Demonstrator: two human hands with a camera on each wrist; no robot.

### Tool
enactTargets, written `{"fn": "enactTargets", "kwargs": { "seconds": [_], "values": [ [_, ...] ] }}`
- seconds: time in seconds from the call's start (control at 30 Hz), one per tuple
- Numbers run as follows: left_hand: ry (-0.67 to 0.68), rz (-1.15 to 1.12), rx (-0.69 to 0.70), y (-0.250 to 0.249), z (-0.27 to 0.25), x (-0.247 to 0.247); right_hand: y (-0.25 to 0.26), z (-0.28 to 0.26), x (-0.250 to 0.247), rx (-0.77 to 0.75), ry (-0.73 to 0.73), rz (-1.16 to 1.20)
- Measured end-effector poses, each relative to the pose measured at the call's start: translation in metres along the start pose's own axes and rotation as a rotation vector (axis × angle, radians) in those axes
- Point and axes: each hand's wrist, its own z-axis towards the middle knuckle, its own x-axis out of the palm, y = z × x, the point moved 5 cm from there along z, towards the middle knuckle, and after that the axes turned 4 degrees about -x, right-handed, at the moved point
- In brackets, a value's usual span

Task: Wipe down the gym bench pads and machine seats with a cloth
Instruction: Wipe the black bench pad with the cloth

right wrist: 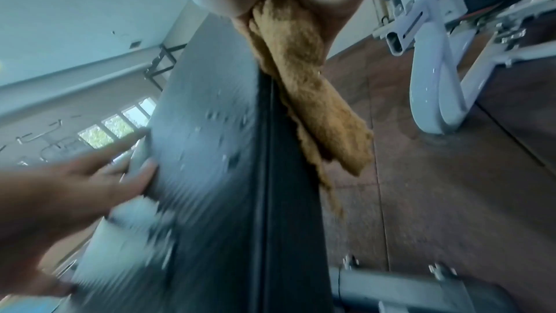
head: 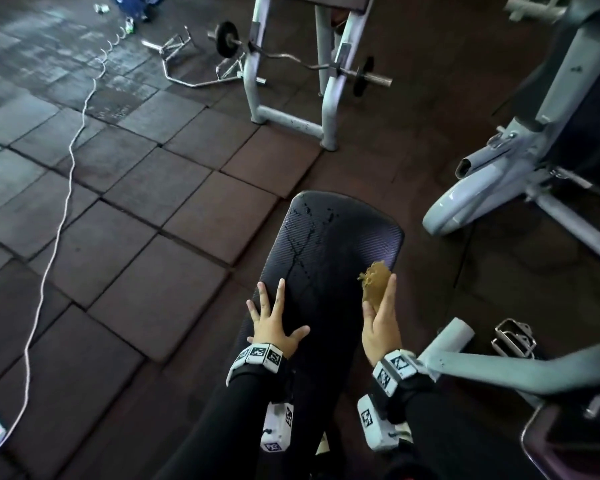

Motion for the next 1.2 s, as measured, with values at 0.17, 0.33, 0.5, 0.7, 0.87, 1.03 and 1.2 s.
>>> {"fn": "enactTargets", "kwargs": {
  "seconds": [0.17,0.33,0.5,0.7,0.87,1.03,1.2],
  "values": [
    [0.018,-0.008,-0.007,-0.002,-0.002,-0.001,0.006,0.084,-0.032,0.102,-0.112,-0.067],
    [0.022,-0.002,-0.016,-0.001,-0.002,0.000,0.006,0.099,-0.040,0.150,-0.093,-0.135],
    [0.020,0.006,-0.015,0.001,0.000,0.001,-0.012,0.019,-0.009,0.084,-0.083,-0.056],
    [0.007,0.000,-0.018,0.003,0.000,0.001,-0.011,0.013,-0.006,0.146,-0.013,0.000],
    [0.008,-0.012,-0.014,0.004,-0.001,0.000,0.017,0.090,-0.032,0.128,-0.079,-0.067],
    [0.011,-0.028,-0.014,0.004,-0.001,0.001,0.032,0.130,-0.044,0.092,0.120,-0.335],
    [0.021,-0.037,-0.014,0.002,-0.002,0.002,0.043,0.150,-0.043,0.162,0.264,-0.551]
  ]
}}
